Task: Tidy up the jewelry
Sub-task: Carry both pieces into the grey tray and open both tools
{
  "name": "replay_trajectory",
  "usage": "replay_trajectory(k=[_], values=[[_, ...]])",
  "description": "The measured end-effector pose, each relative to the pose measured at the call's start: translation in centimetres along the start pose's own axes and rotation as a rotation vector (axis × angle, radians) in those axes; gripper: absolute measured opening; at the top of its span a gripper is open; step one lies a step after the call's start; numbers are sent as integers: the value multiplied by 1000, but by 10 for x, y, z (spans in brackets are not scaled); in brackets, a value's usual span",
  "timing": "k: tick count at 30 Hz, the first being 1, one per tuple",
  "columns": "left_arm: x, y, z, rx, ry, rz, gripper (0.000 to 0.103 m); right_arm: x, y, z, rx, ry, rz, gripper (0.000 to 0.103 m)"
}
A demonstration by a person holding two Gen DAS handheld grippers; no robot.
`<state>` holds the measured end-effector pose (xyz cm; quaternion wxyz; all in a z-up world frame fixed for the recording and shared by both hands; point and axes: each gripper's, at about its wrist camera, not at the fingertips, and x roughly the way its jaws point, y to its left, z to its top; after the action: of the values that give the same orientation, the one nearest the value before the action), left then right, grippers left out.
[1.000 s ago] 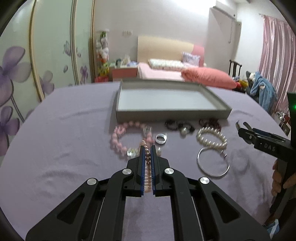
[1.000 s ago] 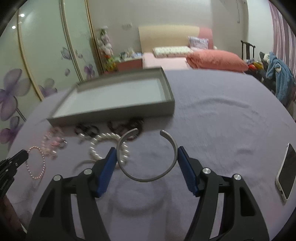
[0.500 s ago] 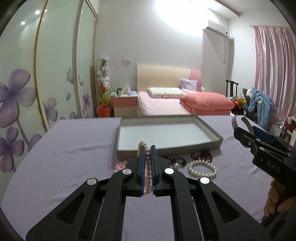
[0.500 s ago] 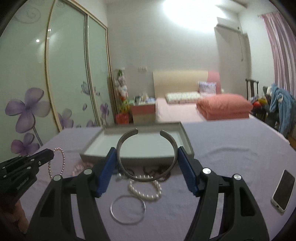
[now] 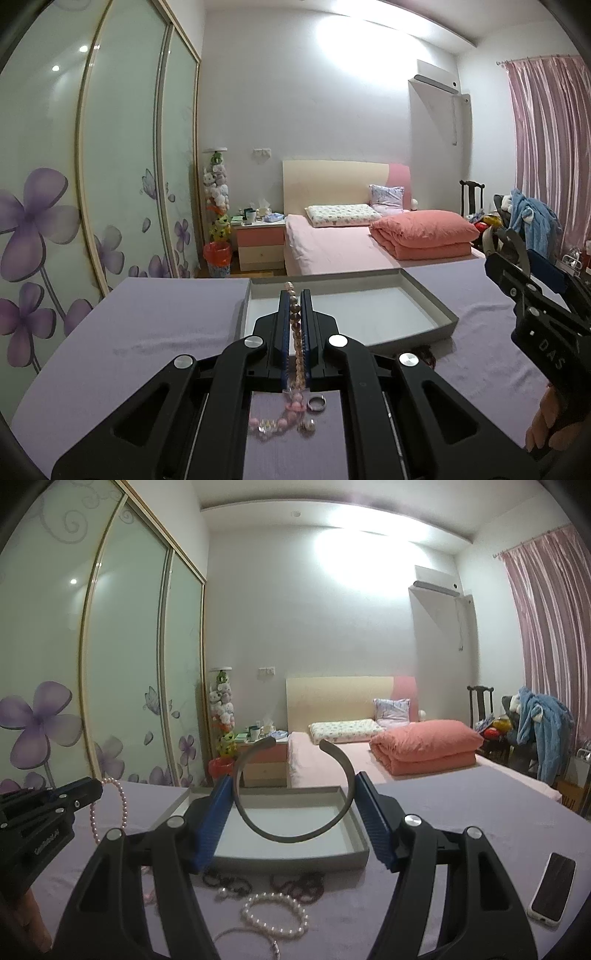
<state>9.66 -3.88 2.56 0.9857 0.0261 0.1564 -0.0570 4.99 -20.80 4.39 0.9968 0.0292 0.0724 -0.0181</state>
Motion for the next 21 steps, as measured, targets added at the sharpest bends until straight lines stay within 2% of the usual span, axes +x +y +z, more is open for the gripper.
replay_trajectory(k=[6, 10, 16, 21], values=[[22, 4, 9, -13, -10, 21, 6, 22, 7, 2, -29, -29, -24, 65], [46, 5, 12, -20, 14, 16, 6, 46, 9, 3, -36, -17, -29, 65], [83, 8, 10, -25, 79, 2, 6, 87, 8, -1, -41, 54, -16, 65], [109, 8, 6, -30, 143, -20, 6, 135, 9, -7, -47, 179, 12, 65]])
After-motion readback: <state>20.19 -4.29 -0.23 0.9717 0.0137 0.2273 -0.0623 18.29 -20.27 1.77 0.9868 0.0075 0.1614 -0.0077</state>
